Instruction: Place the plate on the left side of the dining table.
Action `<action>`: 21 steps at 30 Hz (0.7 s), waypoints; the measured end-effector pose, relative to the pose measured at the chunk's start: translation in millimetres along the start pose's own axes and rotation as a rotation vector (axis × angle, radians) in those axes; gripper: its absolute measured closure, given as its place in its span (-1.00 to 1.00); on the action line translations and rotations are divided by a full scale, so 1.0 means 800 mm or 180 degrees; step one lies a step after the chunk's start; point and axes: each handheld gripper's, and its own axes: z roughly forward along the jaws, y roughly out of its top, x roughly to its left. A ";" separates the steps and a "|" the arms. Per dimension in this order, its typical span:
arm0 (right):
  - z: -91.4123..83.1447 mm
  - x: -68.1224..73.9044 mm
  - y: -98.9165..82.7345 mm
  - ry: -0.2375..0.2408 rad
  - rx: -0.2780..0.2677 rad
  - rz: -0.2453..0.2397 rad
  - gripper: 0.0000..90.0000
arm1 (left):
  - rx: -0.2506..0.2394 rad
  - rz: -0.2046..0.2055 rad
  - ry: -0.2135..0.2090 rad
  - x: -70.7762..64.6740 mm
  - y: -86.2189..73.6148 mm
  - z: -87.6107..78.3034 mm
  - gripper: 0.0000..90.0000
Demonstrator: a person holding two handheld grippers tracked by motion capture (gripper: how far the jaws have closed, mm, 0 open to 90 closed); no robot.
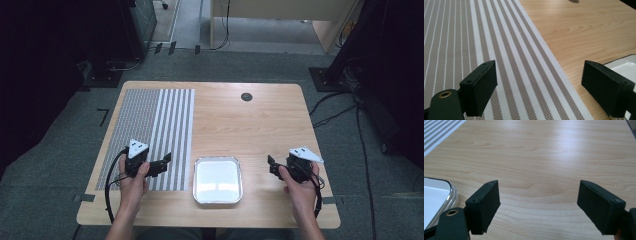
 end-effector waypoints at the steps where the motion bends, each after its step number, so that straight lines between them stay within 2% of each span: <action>1: 0.001 0.002 0.001 0.0008 -0.0004 -0.0003 -0.59 | -0.0004 0.0001 -0.0006 -0.002 0.001 0.001 -0.71; 7: 0.006 0.013 0.004 0.0052 0.0006 -0.0034 -0.59 | 0.0009 0.0029 -0.0068 -0.015 0.003 0.006 -0.71; 13: 0.010 0.024 0.009 0.0109 -0.0010 -0.0048 -0.59 | 0.0015 -0.0012 -0.0119 -0.023 0.004 0.009 -0.71; 21: 0.016 0.043 0.014 0.0204 -0.0053 -0.0061 -0.61 | 0.0105 -0.0047 -0.0179 -0.034 0.001 0.015 -0.71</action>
